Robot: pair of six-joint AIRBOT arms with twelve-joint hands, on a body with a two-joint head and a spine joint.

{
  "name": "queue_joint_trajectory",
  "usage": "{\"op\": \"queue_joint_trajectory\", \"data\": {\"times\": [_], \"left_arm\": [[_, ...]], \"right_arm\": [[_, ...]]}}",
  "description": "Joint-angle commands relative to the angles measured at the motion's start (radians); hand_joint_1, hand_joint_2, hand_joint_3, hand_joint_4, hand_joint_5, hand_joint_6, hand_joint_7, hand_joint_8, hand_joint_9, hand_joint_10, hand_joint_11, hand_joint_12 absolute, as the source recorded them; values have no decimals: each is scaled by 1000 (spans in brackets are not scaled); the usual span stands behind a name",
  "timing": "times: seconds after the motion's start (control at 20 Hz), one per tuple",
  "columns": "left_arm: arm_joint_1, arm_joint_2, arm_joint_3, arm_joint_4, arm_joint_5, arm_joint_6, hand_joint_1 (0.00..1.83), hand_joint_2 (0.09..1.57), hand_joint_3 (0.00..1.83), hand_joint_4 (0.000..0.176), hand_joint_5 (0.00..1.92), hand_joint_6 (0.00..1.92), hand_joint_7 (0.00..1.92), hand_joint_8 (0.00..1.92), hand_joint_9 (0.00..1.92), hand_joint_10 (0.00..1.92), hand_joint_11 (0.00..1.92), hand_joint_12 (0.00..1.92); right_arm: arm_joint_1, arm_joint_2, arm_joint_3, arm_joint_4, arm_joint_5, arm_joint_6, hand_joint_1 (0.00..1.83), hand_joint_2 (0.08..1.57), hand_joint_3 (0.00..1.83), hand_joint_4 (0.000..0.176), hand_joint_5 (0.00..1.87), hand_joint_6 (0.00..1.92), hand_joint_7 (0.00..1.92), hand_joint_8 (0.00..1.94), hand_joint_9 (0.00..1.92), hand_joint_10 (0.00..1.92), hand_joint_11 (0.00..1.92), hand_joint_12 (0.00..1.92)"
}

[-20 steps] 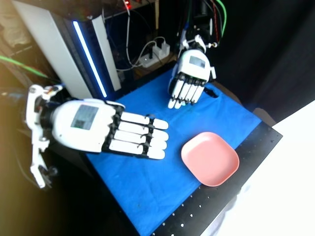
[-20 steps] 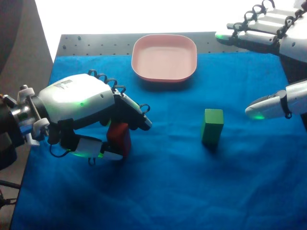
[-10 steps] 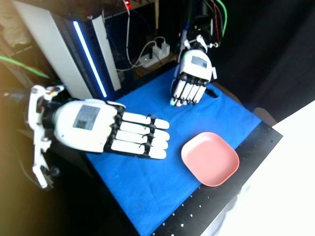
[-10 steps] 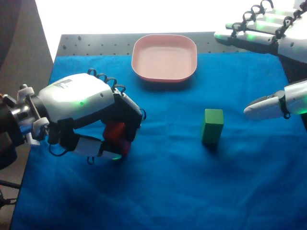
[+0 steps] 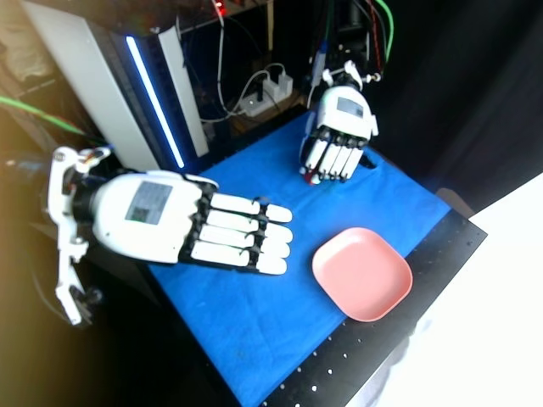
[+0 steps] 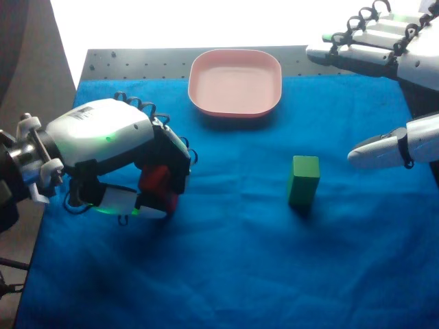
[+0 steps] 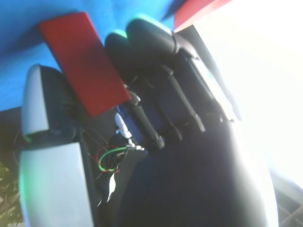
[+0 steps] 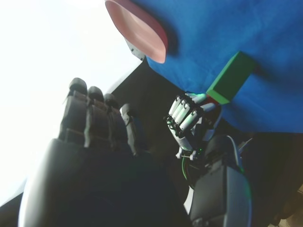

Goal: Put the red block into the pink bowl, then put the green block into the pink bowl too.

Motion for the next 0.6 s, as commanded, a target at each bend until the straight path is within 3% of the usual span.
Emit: {"op": "queue_joint_trajectory", "data": {"times": [0.0, 0.05, 0.1, 0.15, 0.2, 0.25, 0.3, 0.35, 0.4, 0.45, 0.5, 0.55], "left_arm": [[-8, -6, 4, -27, -100, -1, 1391, 1069, 0, 0, 1021, 789, 1023, 915, 1045, 1070, 868, 1331], [-8, -6, 8, -28, -98, -1, 1394, 1062, 0, 0, 987, 835, 1045, 866, 1100, 992, 938, 1255], [-9, -5, 12, -31, -96, -1, 1395, 1057, 0, 0, 998, 818, 1057, 840, 1111, 977, 946, 1228], [-11, -5, 17, -37, -96, -1, 1395, 1051, 0, 0, 1030, 787, 1087, 799, 1092, 986, 886, 1258], [-12, -4, 20, -40, -97, -1, 1396, 1051, 0, 0, 1035, 766, 1079, 820, 1093, 992, 890, 1293], [-15, -2, 25, -44, -98, -1, 1395, 1053, 0, 0, 1027, 776, 1061, 846, 1103, 980, 908, 1277], [-21, 0, 29, -47, -100, -1, 1394, 1059, 1, 0, 1001, 815, 1045, 869, 1105, 971, 927, 1222], [-32, 5, 32, -49, -103, 0, 1391, 1071, 1, 0, 953, 875, 1025, 911, 1093, 978, 936, 1153], [-42, 8, 36, -49, -102, 2, 1388, 1078, 1, 0, 946, 899, 1012, 928, 1071, 1009, 920, 1153], [-54, 11, 39, -49, -100, 7, 1282, 1079, 0, 0, 983, 879, 1106, 877, 1082, 791, 911, 1182], [-63, 13, 42, -49, -98, 11, 1366, 1080, 0, 0, 936, 905, 1059, 880, 1061, 987, 899, 1194], [-71, 15, 44, -49, -97, 16, 1383, 1082, 1, 0, 918, 910, 1056, 889, 1036, 1053, 865, 1213]], "right_arm": [[16, -1, 5, 27, 106, 4, 251, 935, 6, 74, 0, 0, 0, 0, 0, 0, 0, 0], [16, -2, 5, 27, 106, 4, 228, 924, 1, 69, 0, 0, 12, 4, 0, 0, 3, 1], [16, -3, 6, 27, 106, 4, 220, 943, 9, 52, 0, 0, 19, 7, 0, 0, 4, 2], [16, -5, 7, 27, 106, 4, 220, 959, 16, 55, 0, 0, 3, 1, 0, 0, 0, 0], [16, -6, 9, 27, 106, 4, 190, 974, 20, 29, 0, 0, 5, 2, 0, 0, 3, 1], [16, -7, 9, 27, 106, 4, 181, 971, 17, 29, 0, 0, 16, 6, 0, 0, 11, 5], [16, -7, 10, 27, 106, 4, 185, 957, 9, 39, 0, 0, 19, 6, 0, 0, 11, 6], [16, -7, 10, 27, 106, 4, 173, 968, 13, 32, 0, 0, 3, 0, 0, 0, 13, 7], [16, -7, 10, 27, 106, 4, 178, 970, 13, 37, 0, 0, 2, 1, 0, 0, 6, 5], [16, -7, 10, 27, 106, 4, 219, 976, 14, 37, 0, 0, 7, 3, 0, 0, 0, 0], [16, -8, 11, 27, 106, 4, 220, 976, 13, 33, 0, 0, 10, 3, 0, 0, 0, 0], [16, -9, 11, 27, 106, 4, 220, 976, 12, 43, 0, 0, 12, 4, 0, 0, 0, 0]]}}
